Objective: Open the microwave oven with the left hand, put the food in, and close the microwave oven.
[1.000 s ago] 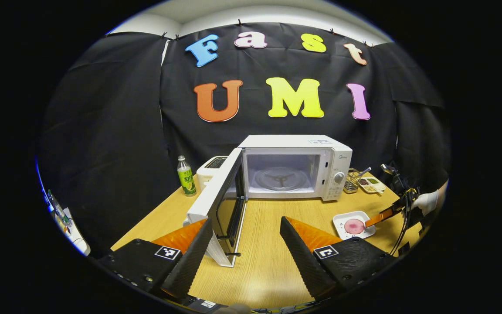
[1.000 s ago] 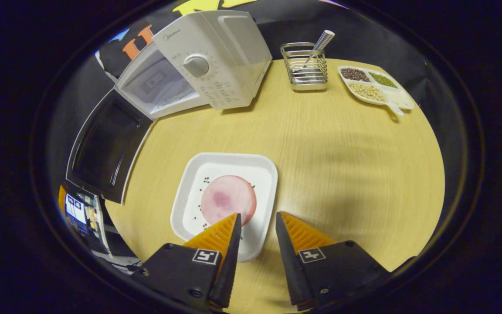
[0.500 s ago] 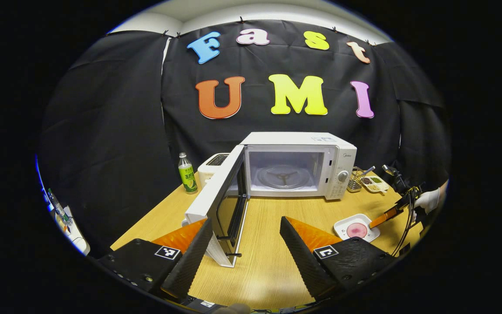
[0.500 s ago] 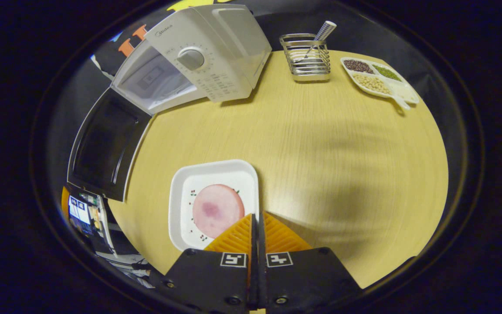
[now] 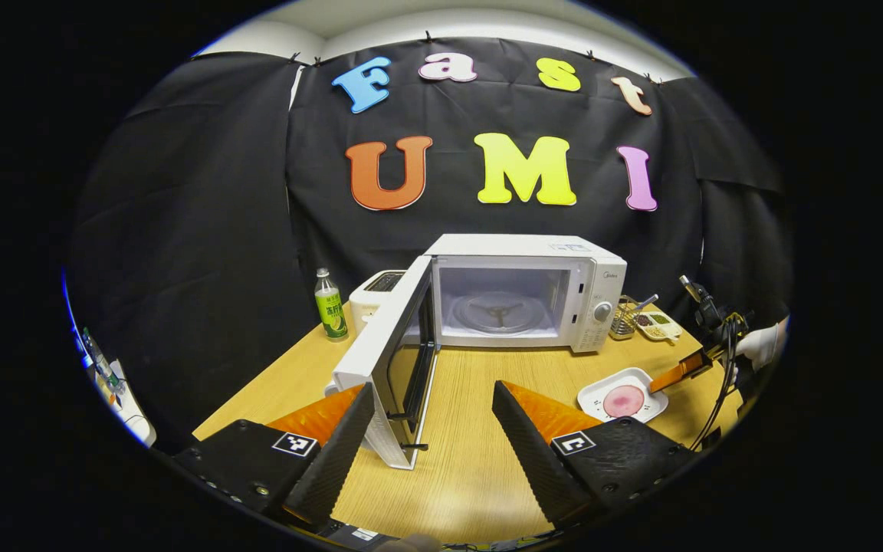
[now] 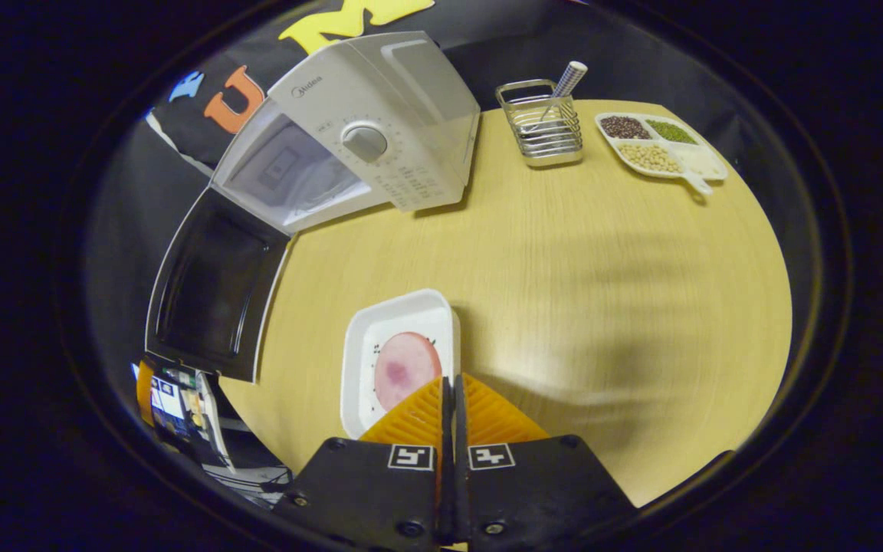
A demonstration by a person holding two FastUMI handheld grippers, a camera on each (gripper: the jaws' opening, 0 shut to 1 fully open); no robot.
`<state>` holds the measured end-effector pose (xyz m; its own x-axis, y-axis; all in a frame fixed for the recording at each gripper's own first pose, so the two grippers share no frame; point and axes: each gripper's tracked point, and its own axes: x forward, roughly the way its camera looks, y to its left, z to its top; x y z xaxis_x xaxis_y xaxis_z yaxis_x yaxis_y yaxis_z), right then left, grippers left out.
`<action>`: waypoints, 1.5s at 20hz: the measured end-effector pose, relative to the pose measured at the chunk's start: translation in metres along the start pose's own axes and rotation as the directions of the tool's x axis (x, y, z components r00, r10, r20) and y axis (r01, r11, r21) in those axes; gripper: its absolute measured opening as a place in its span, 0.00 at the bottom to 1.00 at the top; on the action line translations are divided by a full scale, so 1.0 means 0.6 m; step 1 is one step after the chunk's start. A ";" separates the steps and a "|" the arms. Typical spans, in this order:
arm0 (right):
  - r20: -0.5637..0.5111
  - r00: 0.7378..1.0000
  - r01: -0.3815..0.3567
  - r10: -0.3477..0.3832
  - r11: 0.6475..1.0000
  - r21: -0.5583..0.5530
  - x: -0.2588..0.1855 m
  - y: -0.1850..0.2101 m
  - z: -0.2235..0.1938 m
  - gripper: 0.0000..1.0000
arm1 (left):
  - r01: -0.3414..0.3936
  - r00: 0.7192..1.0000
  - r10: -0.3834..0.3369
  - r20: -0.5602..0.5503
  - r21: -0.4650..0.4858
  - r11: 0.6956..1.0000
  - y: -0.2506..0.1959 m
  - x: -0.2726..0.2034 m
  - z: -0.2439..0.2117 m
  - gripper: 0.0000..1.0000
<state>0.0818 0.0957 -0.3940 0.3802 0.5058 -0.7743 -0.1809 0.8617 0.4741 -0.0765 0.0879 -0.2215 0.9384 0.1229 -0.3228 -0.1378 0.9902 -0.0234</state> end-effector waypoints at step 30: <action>0.578 0.803 -0.491 0.145 0.710 0.505 0.074 0.341 0.214 0.04 | 0.117 0.992 -0.120 0.046 0.055 0.992 0.029 -0.025 0.080 0.95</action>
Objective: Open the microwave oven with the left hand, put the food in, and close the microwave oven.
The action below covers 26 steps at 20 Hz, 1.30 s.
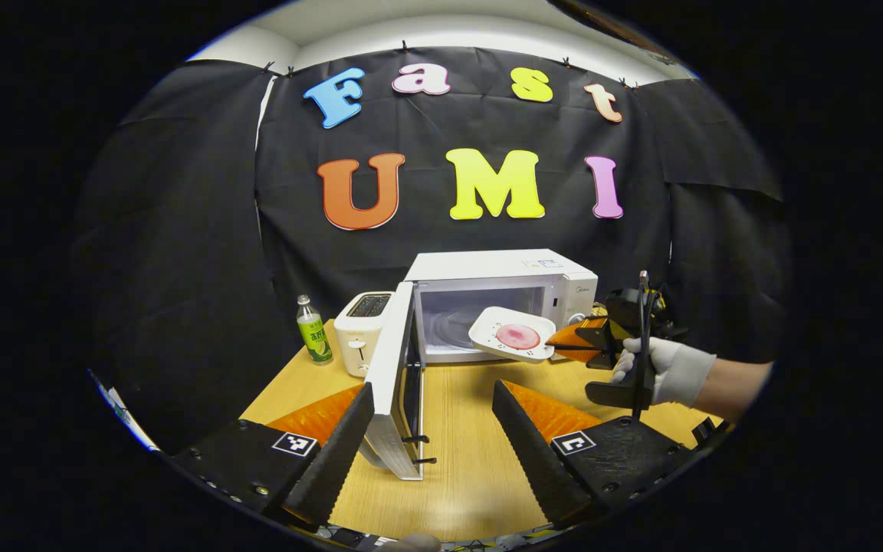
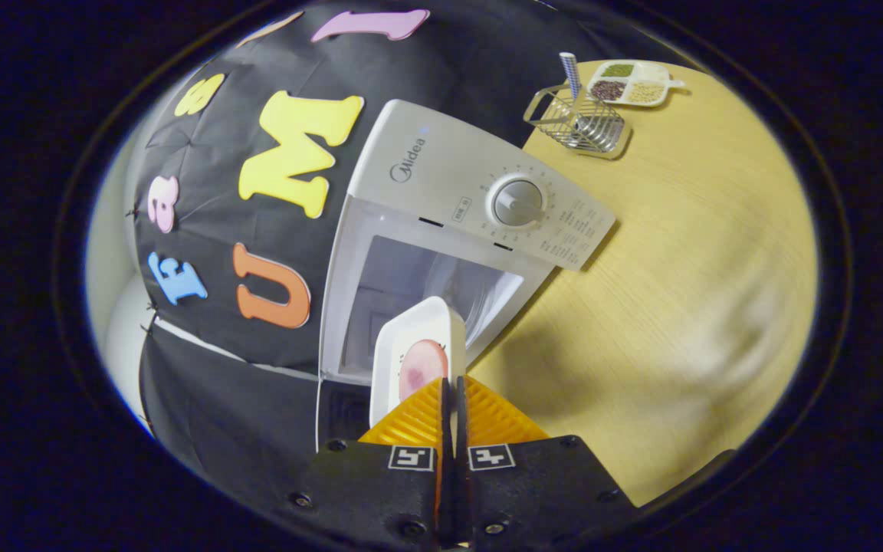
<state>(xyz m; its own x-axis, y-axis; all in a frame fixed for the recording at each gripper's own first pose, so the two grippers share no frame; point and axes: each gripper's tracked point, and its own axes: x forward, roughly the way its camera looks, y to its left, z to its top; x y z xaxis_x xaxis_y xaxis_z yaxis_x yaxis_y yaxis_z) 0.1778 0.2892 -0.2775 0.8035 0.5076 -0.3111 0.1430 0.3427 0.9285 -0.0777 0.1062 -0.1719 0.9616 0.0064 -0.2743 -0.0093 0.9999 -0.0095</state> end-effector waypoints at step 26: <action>0.343 0.930 0.101 -0.132 0.989 0.108 0.285 -0.027 0.024 0.05 | -0.069 0.996 0.072 -0.056 0.049 0.996 0.058 -0.004 -0.026 0.95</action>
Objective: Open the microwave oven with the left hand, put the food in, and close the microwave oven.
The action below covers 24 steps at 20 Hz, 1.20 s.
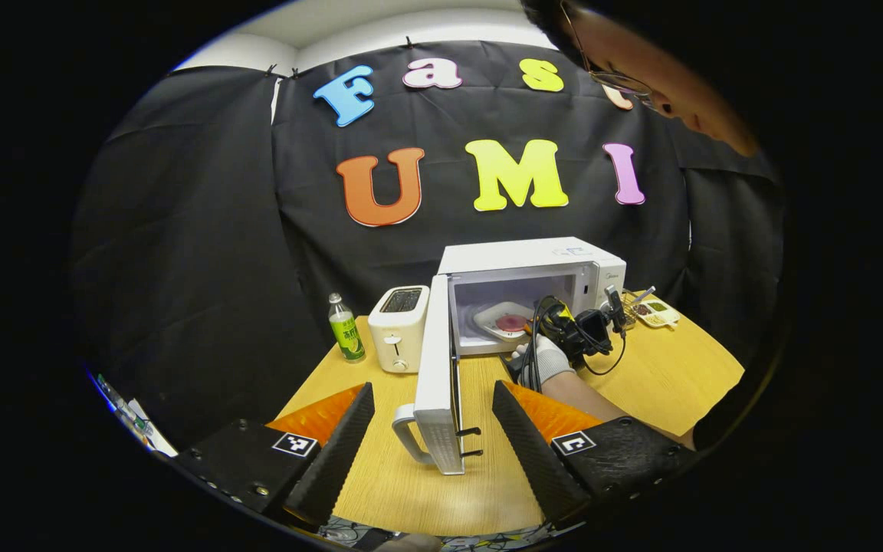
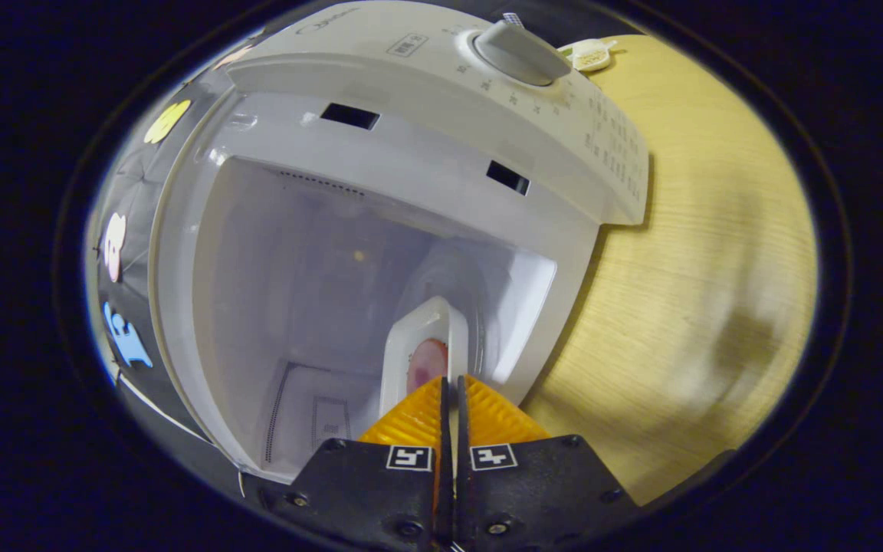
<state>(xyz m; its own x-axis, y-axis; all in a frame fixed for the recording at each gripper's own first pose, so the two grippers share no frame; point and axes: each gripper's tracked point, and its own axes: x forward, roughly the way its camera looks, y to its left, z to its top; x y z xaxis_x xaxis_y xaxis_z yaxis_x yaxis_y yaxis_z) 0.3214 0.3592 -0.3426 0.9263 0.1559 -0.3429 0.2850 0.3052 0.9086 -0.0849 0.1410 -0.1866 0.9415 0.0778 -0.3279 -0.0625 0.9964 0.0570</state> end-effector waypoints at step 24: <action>-0.028 0.992 -0.122 0.125 0.849 -0.513 -0.295 0.089 0.158 0.99 | -0.038 0.993 0.037 0.112 0.005 0.999 0.046 -0.020 0.036 0.95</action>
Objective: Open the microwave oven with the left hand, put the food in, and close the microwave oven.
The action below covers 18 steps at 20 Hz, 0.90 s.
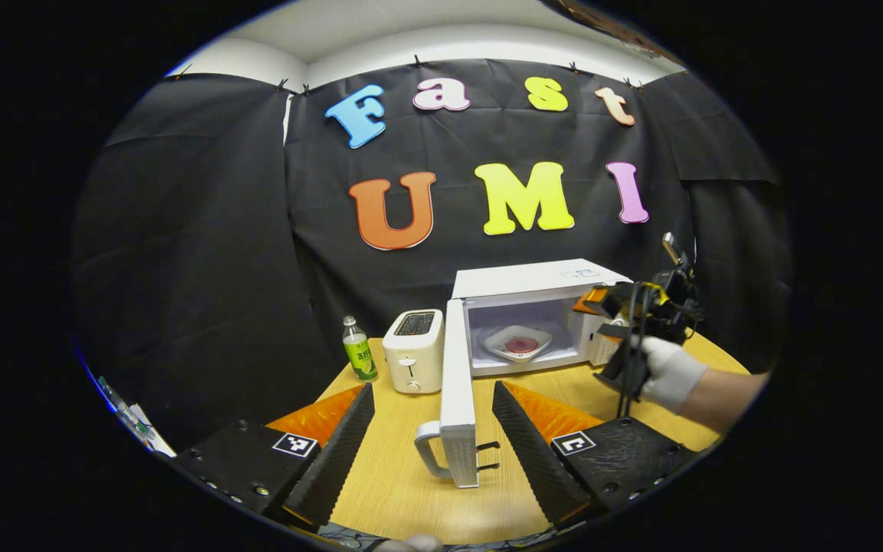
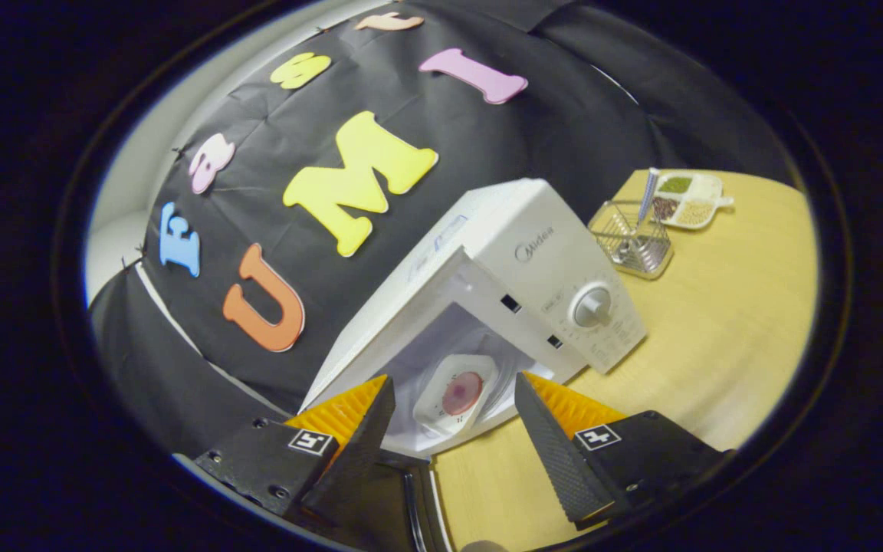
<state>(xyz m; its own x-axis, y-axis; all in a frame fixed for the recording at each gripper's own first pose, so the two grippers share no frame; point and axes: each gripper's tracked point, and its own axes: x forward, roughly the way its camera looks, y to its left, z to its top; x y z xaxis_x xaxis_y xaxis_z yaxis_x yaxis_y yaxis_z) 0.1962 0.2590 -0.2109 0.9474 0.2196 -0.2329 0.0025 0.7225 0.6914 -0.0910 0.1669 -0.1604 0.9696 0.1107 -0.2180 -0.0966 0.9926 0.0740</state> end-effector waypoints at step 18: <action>-0.058 0.997 -0.072 0.050 0.865 -0.496 -0.389 -0.008 0.171 1.00 | -0.144 0.988 0.139 -0.064 -0.086 0.986 0.122 0.110 -0.155 0.27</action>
<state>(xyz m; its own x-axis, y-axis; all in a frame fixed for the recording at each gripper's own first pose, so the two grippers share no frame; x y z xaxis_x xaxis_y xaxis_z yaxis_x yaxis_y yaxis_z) 0.0082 0.1371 -0.0895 0.9262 0.2929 -0.2375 -0.2249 0.9346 0.2757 -0.0552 0.2519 -0.2600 0.9304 0.2503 -0.2677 -0.2542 0.9669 0.0204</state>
